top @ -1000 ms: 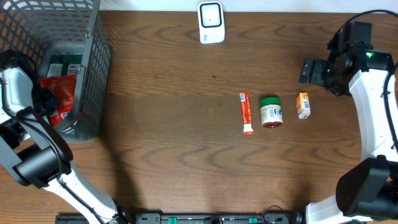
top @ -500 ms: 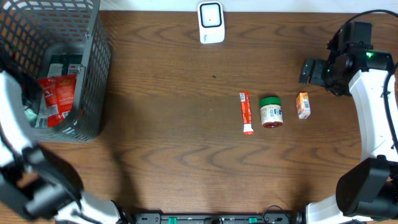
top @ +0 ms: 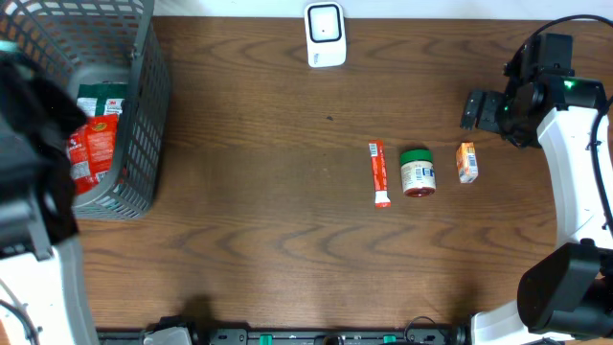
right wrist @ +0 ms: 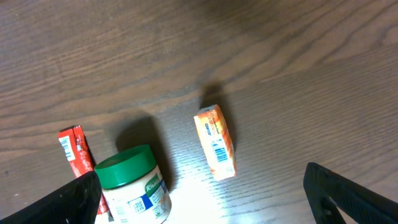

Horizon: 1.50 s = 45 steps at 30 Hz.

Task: Scan the item barcode
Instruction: 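Carry the pale green pouch with the left gripper onto the table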

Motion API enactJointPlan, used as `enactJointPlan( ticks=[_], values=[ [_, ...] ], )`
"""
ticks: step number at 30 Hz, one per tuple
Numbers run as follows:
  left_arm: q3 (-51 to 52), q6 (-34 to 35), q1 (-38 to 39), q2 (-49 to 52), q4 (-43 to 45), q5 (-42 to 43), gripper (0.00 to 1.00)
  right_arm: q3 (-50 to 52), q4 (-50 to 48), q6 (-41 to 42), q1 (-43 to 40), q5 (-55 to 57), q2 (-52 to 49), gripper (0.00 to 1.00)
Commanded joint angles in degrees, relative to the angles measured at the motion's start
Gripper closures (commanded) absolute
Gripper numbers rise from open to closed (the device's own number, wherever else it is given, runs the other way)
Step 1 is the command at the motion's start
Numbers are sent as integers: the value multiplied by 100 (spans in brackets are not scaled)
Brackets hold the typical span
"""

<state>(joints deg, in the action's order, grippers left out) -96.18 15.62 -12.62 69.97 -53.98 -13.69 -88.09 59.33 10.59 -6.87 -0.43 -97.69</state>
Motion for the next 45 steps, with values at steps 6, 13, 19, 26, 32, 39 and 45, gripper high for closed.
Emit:
enactJointPlan(
  ticks=[6,13,19,26,32,39,45],
  values=[
    [297,1294,2437,273,-758,-26,93,-107,7,-37,-26,-7,90,1],
    [1178,2608,3971,1681,-682,-26,93,-107,7,-37,-26,-7,90,1],
    [1196,2605,4745,3449,-313,299,93,-107,7,-39,-26,-7,90,1],
    [1196,2608,5268,4363,616,767,93,-107,7,-37,-26,-7,90,1],
    [1078,1985,5386,4505,826,1215,48,-107,7,-37,-26,-7,90,1],
    [754,1169,5351,3628,789,1434,36,-107,7,-39,-26,-9,90,1],
    [782,481,5226,3705,782,1419,93,-107,7,-37,-26,-7,90,1]
  ],
)
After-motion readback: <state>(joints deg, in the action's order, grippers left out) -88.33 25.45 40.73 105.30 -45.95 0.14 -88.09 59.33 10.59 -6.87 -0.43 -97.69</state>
